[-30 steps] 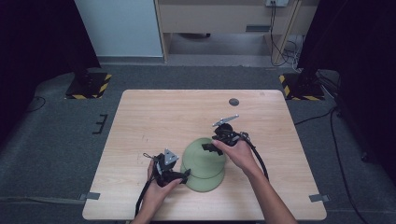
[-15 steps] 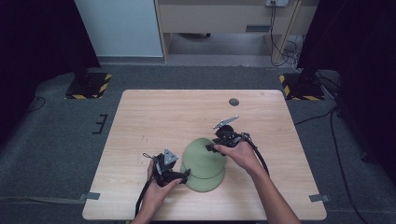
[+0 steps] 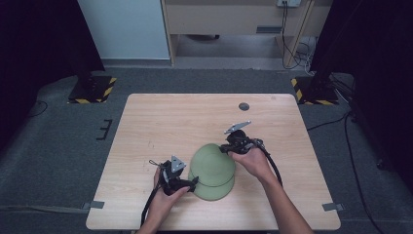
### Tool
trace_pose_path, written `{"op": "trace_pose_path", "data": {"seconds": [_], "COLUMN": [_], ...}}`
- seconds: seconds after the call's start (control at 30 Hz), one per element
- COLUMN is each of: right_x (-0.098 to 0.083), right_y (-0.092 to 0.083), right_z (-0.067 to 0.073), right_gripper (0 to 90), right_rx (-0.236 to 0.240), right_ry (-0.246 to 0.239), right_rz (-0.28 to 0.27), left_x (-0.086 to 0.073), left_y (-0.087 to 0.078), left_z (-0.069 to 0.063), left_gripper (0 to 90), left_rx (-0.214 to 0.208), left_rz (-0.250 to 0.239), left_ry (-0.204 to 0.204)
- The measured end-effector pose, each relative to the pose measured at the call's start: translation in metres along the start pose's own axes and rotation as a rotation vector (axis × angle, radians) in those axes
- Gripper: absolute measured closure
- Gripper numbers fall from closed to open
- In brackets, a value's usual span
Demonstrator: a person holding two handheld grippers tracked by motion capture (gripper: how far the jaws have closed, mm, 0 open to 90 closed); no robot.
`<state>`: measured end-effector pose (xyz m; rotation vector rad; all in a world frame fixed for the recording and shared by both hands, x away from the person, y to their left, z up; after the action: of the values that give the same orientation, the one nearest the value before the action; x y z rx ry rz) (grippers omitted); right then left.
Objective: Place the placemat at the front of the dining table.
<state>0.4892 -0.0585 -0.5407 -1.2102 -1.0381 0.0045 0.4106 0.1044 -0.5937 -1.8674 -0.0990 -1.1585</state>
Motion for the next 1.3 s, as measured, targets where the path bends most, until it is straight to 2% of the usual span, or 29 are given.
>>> {"op": "trace_pose_path", "data": {"seconds": [0.3, 0.63, 0.83, 0.93, 1.03, 1.07, 1.17, 1.3], "right_x": [0.007, 0.016, 0.016, 0.016, 0.015, 0.015, 0.016, 0.016], "right_y": [-0.003, -0.011, -0.013, -0.014, -0.013, -0.013, -0.012, -0.012], "right_z": [-0.004, -0.005, -0.009, -0.010, -0.012, -0.012, -0.013, -0.013], "right_gripper": [85.8, 85.9, 85.9, 85.9, 85.9, 85.9, 85.9, 85.9], "right_rx": [-0.025, -0.025, -0.032, -0.034, -0.038, -0.038, -0.039, -0.039], "right_ry": [0.005, 0.014, 0.018, 0.019, 0.026, 0.026, 0.029, 0.029], "right_rz": [-0.027, -0.042, -0.043, -0.047, -0.042, -0.042, -0.042, -0.042], "left_x": [0.000, 0.000, 0.001, 0.002, 0.004, 0.004, 0.000, -0.002], "left_y": [0.000, -0.001, -0.005, -0.008, -0.013, -0.013, -0.019, -0.023], "left_z": [0.000, 0.001, 0.007, 0.015, 0.028, 0.028, 0.043, 0.051], "left_gripper": [0.5, 1.9, 2.3, 2.2, 2.1, 2.1, 2.2, 2.1], "left_rx": [0.000, 0.001, 0.011, 0.031, 0.053, 0.053, 0.084, 0.101], "left_rz": [-0.001, -0.004, -0.016, -0.018, -0.035, -0.035, -0.031, -0.028], "left_ry": [-0.002, 0.001, -0.015, -0.020, -0.046, -0.046, -0.073, -0.091]}}
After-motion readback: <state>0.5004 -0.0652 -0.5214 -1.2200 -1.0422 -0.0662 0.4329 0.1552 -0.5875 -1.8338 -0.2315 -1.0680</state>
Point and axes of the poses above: each handheld gripper's, and its own axes: y roughly forward along the jaws, x roughly out of its top, z roughly to its left, the point moved 9 cm from there along y, roughly forward along the jaws, and after that the axes turned 11 degrees about -x, right-handed, at the moved point
